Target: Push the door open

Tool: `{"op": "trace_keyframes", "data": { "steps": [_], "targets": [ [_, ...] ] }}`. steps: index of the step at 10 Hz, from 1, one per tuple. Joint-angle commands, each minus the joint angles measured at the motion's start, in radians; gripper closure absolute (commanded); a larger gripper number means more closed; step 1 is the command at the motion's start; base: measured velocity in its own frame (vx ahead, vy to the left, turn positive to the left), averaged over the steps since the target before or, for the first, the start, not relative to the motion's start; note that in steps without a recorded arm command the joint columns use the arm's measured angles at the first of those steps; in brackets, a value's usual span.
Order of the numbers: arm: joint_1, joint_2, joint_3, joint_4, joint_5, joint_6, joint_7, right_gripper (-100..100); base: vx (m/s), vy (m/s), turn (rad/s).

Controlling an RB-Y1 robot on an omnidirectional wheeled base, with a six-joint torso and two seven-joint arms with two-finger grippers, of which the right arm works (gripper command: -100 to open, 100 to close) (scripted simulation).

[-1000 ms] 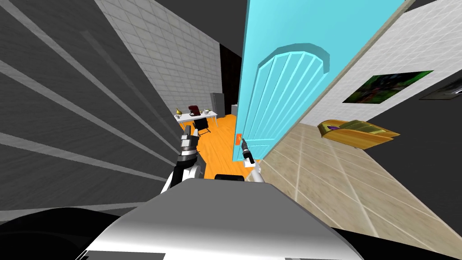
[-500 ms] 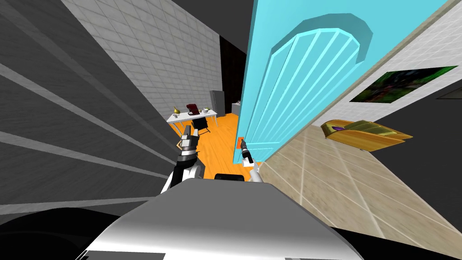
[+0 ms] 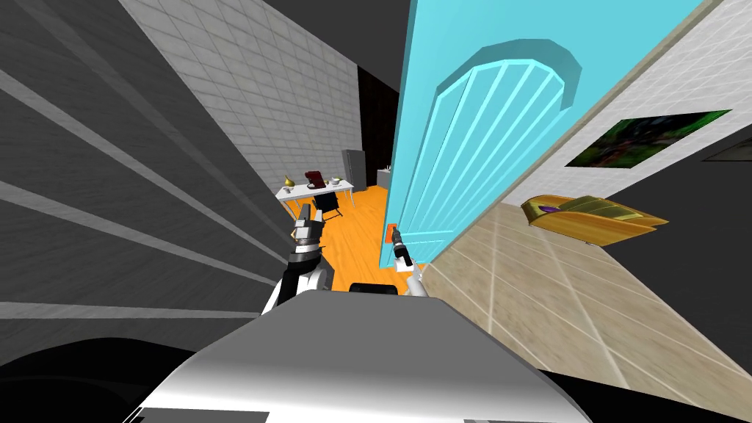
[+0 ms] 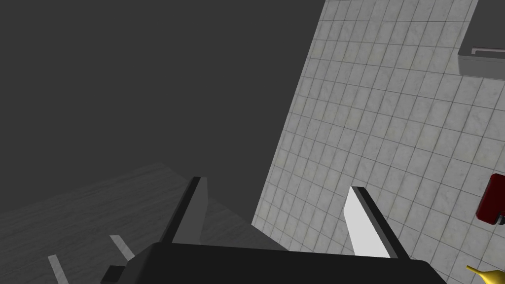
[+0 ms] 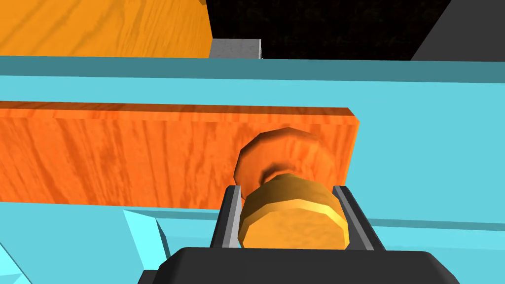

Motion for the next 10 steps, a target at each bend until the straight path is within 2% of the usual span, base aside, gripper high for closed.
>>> {"op": "trace_keyframes", "data": {
  "steps": [1,5,6,8,10],
  "targets": [
    [0.002,-0.025,-0.005,-0.003,-0.002,0.001,0.003,100,0.105,-0.019,-0.085],
    [0.006,-0.055,-0.014,-0.009,-0.005,0.003,0.008,100,0.191,-0.021,-0.118],
    [0.011,-0.055,-0.003,-0.016,-0.005,0.008,0.008,-100,-0.045,-0.027,-0.023],
    [0.015,-0.052,0.003,-0.021,-0.005,0.010,0.010,-100,-0.204,-0.023,0.006],
    [0.021,-0.039,0.012,-0.028,-0.006,0.013,0.012,-100,-0.194,-0.009,-0.007]
  ]
}}
